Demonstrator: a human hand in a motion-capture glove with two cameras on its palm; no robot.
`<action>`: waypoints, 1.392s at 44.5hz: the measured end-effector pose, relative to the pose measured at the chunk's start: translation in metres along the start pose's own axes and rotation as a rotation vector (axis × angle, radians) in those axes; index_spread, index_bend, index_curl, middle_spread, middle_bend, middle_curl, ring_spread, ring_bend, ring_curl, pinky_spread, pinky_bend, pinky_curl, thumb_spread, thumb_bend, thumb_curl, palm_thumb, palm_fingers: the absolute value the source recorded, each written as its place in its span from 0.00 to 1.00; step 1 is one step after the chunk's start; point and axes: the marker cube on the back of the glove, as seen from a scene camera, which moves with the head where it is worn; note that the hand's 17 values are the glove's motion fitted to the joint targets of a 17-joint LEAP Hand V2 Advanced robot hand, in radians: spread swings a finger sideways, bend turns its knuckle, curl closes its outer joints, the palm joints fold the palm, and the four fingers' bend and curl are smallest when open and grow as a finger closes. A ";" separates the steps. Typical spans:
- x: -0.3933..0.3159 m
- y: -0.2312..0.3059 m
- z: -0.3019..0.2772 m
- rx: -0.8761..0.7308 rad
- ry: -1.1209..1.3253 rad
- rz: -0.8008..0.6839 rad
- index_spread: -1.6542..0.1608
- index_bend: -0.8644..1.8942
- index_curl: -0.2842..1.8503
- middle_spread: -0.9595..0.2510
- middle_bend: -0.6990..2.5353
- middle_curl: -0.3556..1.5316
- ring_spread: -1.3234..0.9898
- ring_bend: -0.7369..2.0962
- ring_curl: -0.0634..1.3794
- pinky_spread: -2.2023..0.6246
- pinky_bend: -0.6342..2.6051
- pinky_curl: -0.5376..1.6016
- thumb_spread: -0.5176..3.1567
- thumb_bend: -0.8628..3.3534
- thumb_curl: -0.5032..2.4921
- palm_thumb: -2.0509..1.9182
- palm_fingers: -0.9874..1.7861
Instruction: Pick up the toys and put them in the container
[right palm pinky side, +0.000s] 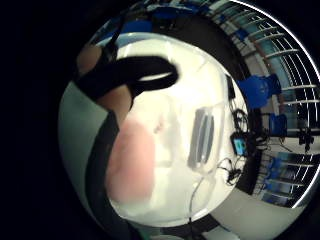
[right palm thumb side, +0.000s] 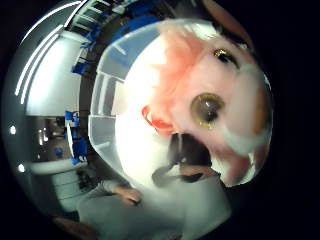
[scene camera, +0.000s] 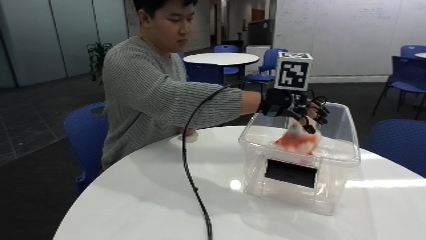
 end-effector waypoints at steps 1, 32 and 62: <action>0.001 0.002 -0.001 -0.006 -0.005 -0.009 0.67 0.33 0.35 0.54 0.31 0.50 0.42 0.55 0.47 0.68 0.56 0.51 0.37 0.19 0.45 0.62 0.38; 0.101 0.208 -0.006 0.136 -0.076 0.031 0.69 0.39 0.30 0.61 0.27 0.43 0.50 0.42 0.32 0.79 0.49 0.42 0.50 0.20 0.32 0.53 0.33; -0.015 0.471 0.166 0.157 -0.127 0.045 0.68 0.38 0.32 0.62 0.27 0.40 0.51 0.38 0.29 0.80 0.43 0.39 0.53 0.20 0.29 0.52 0.37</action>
